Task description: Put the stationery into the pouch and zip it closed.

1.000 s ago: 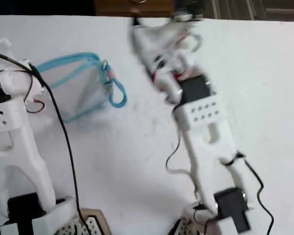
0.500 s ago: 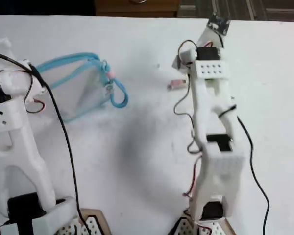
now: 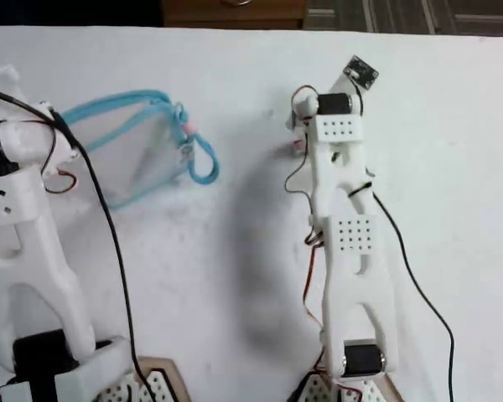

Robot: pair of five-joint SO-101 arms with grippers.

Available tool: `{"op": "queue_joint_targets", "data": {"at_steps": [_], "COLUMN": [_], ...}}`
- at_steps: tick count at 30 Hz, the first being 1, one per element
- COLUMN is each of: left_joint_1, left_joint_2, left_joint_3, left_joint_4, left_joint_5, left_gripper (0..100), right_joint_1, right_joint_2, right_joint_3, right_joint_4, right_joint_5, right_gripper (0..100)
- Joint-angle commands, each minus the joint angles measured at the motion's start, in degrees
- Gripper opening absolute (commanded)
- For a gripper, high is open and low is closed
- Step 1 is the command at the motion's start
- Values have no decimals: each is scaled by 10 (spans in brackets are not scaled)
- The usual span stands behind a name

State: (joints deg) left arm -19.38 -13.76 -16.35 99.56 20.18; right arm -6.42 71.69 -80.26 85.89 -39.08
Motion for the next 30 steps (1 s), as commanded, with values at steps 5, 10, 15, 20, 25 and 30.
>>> {"op": "queue_joint_targets", "data": {"at_steps": [5, 10, 15, 20, 25, 30], "left_joint_1": [0, 0, 0, 0, 0, 0], "left_joint_2": [17, 17, 17, 17, 17, 17], "left_joint_3": [-9, -9, -10, -10, -10, -10], "left_joint_4": [-11, -11, -11, -11, -10, -10], "left_joint_5": [-4, -4, -4, -4, -4, -4], "left_gripper": [22, 22, 22, 22, 22, 22], "right_joint_1": [7, 1, -3, -20, -58, -95], "right_joint_2": [-24, -73, -155, -284, -467, -650], "right_joint_3": [-42, -46, -39, -31, 135, 411], "right_joint_4": [27, 88, 157, 157, 157, 155], "right_joint_5": [20, 96, 156, 178, 179, 271], "right_gripper": [72, 13, 16, 16, 16, 17]}}
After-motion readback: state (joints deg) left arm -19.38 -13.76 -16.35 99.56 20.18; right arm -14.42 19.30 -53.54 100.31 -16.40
